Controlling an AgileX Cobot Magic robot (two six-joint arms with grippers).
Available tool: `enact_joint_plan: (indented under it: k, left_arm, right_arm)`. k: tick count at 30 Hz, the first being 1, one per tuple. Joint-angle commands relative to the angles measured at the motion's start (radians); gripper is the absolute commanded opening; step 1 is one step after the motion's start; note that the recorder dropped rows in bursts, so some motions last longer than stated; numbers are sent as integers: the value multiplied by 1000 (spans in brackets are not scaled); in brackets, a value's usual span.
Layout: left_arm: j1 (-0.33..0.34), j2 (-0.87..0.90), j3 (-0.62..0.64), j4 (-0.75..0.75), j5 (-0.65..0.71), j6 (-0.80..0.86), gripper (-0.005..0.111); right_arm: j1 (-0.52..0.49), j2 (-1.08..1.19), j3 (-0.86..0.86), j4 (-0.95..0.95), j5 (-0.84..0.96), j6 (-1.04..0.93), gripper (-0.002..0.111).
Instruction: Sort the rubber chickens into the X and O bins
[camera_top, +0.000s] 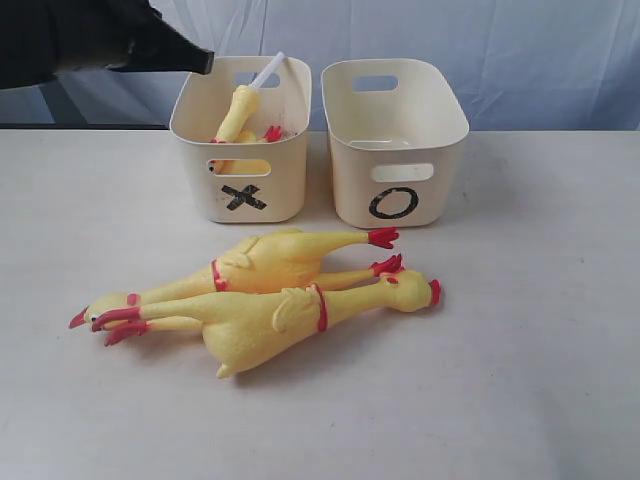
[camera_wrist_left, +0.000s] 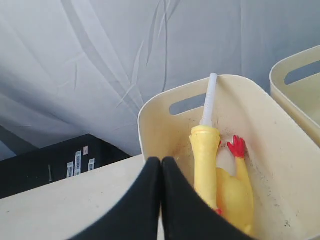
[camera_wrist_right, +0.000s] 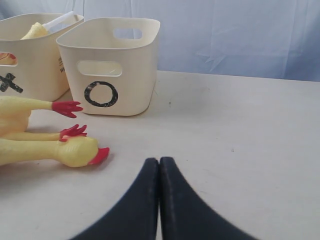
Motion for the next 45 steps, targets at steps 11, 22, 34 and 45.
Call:
enact_joint_plan:
  k: [11,22,34,45]
  left_arm:
    - [-3,-358,322,-6,38,1,0]
    - [-3,-562,515,-6,39,1,0]
    - [-3,-881,695,-6,79,1,0]
    - [-3,-1183,846,-6,82,0,0]
  right_arm:
    - [2,-5,4,2,-6,-3,0]
    - [2,-5,4,-13,-23,-3,0]
    - [2,-5,4,134,-329,-3,0]
    - [2,-5,4,75,-349,-6,0]
